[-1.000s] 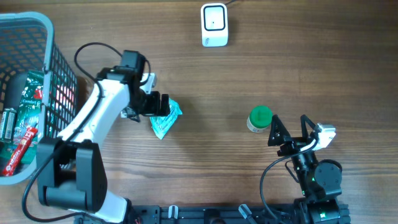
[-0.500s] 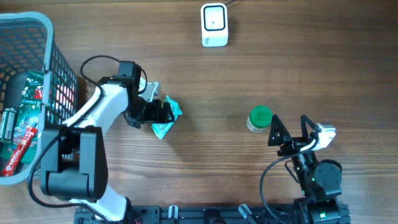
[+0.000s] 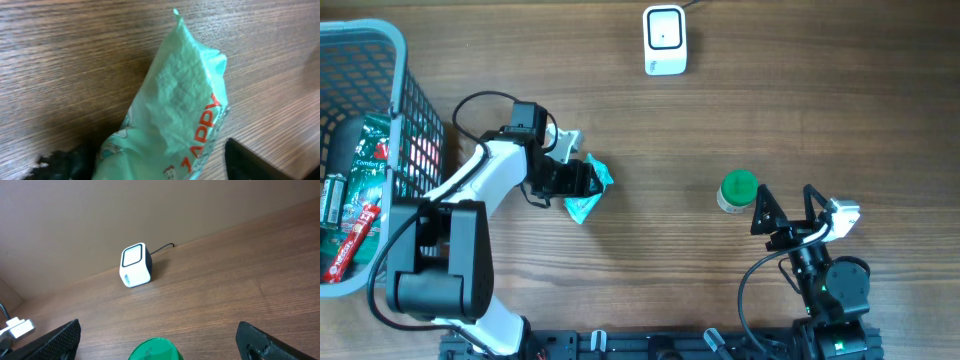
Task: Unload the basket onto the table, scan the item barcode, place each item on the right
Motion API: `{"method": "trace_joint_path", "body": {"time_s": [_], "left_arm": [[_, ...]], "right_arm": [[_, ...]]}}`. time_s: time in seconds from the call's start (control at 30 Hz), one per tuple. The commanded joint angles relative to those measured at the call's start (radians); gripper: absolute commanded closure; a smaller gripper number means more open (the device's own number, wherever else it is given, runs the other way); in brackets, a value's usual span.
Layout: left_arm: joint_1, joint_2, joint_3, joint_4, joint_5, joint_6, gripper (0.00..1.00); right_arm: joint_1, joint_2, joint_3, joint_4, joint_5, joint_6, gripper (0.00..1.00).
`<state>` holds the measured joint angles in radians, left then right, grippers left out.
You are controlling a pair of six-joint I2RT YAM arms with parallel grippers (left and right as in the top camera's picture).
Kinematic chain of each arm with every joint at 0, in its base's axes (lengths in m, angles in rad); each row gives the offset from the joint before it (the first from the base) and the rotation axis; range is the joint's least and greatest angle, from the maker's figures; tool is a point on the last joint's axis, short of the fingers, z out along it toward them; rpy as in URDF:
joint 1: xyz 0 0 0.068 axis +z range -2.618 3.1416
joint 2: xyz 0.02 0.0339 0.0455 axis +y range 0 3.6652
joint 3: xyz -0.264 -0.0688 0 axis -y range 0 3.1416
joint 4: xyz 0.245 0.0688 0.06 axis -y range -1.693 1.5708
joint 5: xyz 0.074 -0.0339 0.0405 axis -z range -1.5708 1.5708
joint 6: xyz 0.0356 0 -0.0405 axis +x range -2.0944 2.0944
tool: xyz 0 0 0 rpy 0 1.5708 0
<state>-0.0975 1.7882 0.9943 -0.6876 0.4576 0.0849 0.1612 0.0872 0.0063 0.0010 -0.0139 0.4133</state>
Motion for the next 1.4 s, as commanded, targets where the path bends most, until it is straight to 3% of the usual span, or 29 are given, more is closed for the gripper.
{"method": "trace_joint_path", "body": {"time_s": [0.0,0.03,0.13,0.17,0.4,0.5,0.6,0.7,0.8,1.13,1.37], "left_arm": [[0.001,0.041,-0.033,-0.008,0.021,0.013,0.51],[0.001,0.041,-0.033,-0.008,0.021,0.013,0.67],[0.002,0.041,-0.033,-0.007,0.021,0.013,0.92],[0.002,0.040,-0.033,-0.008,0.021,0.013,0.96],[0.002,-0.039,0.015,-0.032,-0.006,-0.001,0.96],[-0.008,-0.134,0.048,-0.038,-0.137,-0.110,0.96],[-0.061,-0.242,0.051,-0.048,-0.450,-0.265,0.96],[-0.180,-0.300,0.051,-0.106,-0.896,-0.466,0.96],[-0.317,-0.294,0.051,-0.128,-1.089,-0.560,0.96],[-0.568,-0.037,0.050,-0.032,-1.291,-0.605,0.96],[-0.654,0.086,0.050,-0.003,-1.296,-0.583,0.96]], "right_arm": [[0.004,0.001,-0.001,0.005,0.013,-0.018,0.00],[0.004,0.001,-0.001,0.005,0.013,-0.018,0.00],[0.004,0.001,-0.001,0.005,0.013,-0.018,0.00],[0.004,0.001,-0.001,0.005,0.013,-0.018,0.00],[0.004,0.001,-0.001,0.005,0.013,-0.018,0.00],[0.004,0.001,-0.001,0.005,0.013,-0.018,0.00],[0.004,0.001,-0.001,0.005,0.013,-0.018,0.00],[0.004,0.001,-0.001,0.005,0.013,-0.018,0.00],[0.004,0.001,-0.001,0.005,0.013,-0.018,0.00],[0.004,0.001,-0.001,0.005,0.013,-0.018,0.00],[0.004,0.001,-0.001,0.005,0.013,-0.018,0.00]]}}
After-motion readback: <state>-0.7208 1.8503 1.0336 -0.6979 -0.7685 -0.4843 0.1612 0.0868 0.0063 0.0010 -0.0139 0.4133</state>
